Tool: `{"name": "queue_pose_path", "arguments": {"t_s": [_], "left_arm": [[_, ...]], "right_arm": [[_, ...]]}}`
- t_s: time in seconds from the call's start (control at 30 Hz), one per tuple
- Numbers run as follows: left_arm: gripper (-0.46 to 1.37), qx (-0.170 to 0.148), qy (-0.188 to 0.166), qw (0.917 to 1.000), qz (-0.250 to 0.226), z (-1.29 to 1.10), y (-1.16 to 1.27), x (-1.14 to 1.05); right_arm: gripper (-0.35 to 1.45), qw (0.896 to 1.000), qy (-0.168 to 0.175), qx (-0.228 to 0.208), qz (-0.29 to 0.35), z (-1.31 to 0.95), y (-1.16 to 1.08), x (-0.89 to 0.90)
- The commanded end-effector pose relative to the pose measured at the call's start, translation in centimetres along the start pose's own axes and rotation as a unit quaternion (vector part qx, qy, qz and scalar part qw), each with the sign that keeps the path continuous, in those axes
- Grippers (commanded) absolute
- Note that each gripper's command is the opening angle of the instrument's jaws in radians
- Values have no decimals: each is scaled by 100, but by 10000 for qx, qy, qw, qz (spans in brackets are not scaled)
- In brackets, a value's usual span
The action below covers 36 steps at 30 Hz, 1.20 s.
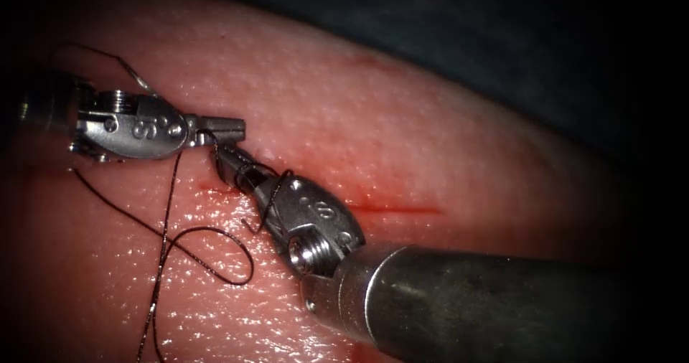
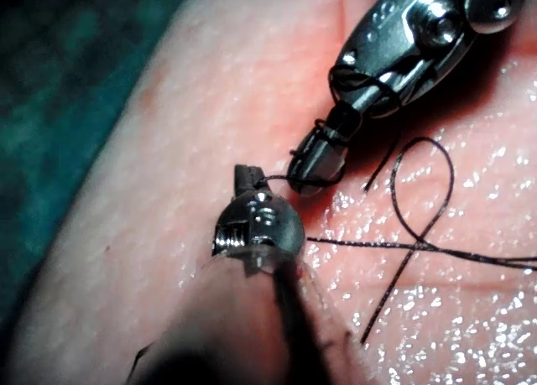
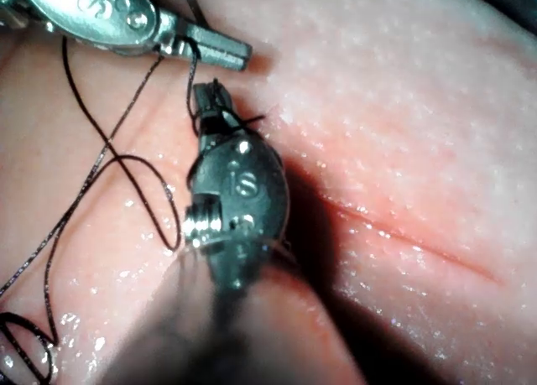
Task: Wound Closure
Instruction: Tension the suture by pulling up with the left tool and down with the right.
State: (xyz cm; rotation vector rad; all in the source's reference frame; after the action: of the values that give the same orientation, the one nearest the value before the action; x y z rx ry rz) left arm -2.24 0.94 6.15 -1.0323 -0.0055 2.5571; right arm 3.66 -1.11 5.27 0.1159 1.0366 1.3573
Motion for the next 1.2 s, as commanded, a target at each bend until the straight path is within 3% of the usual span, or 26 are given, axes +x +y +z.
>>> {"name": "queue_pose_path", "arguments": {"t_s": [0.03, 0.47, 0.83, 0.97, 1.2], "left_arm": [[-35, -43, -44, 10000, 40, -1, -4, 2], [-35, -37, -209, 9991, 355, 9, -45, 35], [-35, 28, -201, 9982, 573, 14, -101, 62], [-35, 28, -164, 9976, 669, 12, -119, 72], [-35, 144, -81, 9960, 877, 6, -132, 79]], "right_arm": [[-35, 10000, 0, -22, -1, -3, -2, -1], [-35, 10000, -25, 31, -73, -29, -20, -19], [-35, 9997, -83, 87, -198, -50, -32, -45], [-35, 9990, 50, 125, -437, -52, -33, -45], [-35, 9918, 708, 63, -1060, -56, -28, -35]]}}
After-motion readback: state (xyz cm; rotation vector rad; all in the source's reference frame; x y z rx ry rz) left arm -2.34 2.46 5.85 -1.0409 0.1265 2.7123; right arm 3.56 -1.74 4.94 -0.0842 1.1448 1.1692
